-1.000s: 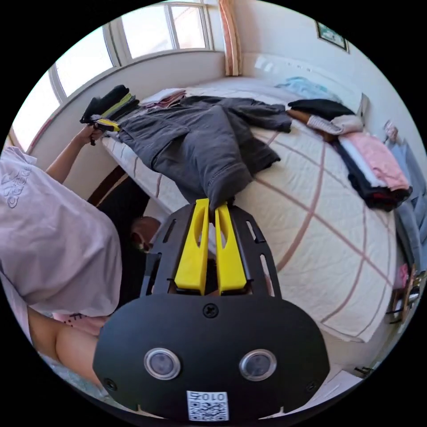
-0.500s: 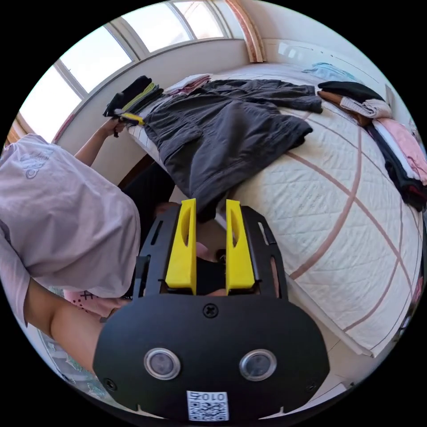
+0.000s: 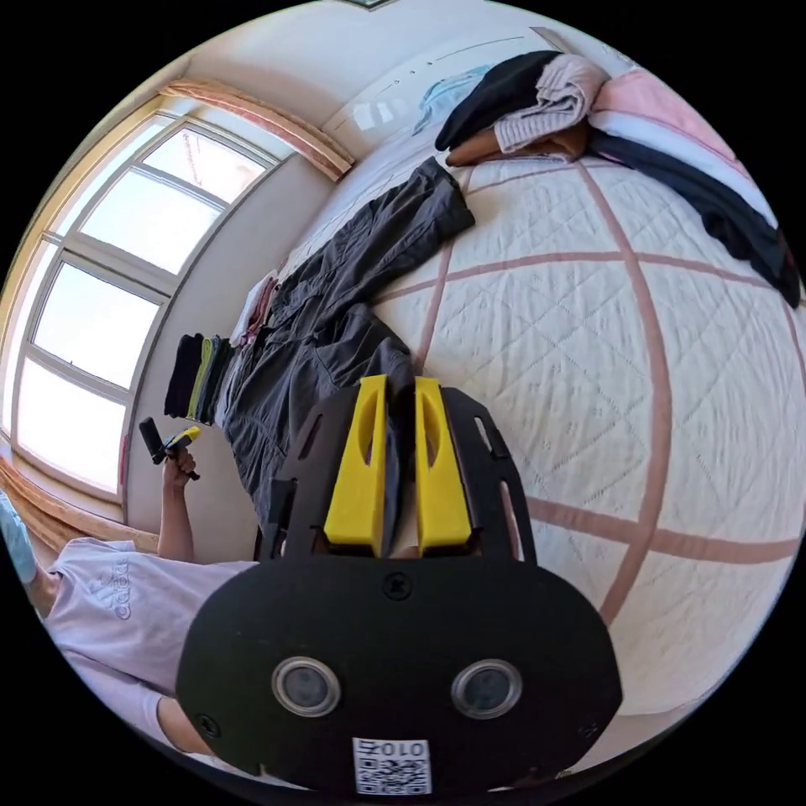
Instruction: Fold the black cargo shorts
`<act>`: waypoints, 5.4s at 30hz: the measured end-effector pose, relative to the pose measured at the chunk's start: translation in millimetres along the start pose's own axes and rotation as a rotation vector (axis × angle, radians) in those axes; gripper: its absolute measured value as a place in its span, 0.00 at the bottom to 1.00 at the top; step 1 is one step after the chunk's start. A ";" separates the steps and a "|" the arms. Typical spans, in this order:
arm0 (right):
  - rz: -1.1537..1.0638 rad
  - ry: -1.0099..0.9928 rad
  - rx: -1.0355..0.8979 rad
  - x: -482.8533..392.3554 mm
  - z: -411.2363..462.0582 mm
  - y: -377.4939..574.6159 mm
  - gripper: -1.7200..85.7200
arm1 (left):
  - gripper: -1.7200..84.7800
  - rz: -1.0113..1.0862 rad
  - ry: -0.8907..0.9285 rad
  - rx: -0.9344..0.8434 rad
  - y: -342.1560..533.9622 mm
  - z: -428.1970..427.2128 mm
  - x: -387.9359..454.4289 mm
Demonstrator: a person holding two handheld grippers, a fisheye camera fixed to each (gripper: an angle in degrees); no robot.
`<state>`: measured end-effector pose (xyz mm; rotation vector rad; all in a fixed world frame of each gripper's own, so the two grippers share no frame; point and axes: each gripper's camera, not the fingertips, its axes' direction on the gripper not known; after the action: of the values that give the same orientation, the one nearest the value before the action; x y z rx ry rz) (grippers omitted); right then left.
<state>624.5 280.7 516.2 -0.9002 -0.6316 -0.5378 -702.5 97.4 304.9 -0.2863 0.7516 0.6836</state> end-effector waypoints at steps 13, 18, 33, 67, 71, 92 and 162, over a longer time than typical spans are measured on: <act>-0.081 0.321 -0.015 -25.3 -5.1 18.6 0.09 | 0.12 -0.017 -0.141 -0.066 -161.0 67.6 3.0; -0.117 0.535 0.216 -59.5 -27.8 49.0 0.10 | 0.12 0.037 -0.192 -0.202 -202.2 125.8 21.8; -0.361 0.403 0.248 -140.8 -37.4 47.9 0.13 | 0.17 0.319 -0.370 -0.144 -454.2 133.1 91.1; -0.140 -0.027 0.237 -175.1 19.2 132.3 0.19 | 0.02 0.852 -0.408 -0.261 -265.1 224.2 481.5; -0.114 0.067 0.181 -201.3 43.8 143.1 0.22 | 0.02 0.830 -0.449 -0.226 -232.6 238.4 483.5; -0.684 0.707 -0.092 -313.6 164.9 81.2 0.21 | 0.16 -0.325 -0.153 0.106 -21.7 74.1 199.3; 0.321 -0.228 0.105 -15.4 38.4 241.1 0.07 | 0.03 -0.404 0.308 0.079 109.0 189.4 73.8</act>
<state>763.4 439.9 392.7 -0.9484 -0.6977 -0.1128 -635.0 302.6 386.0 -0.4629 0.9763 0.2275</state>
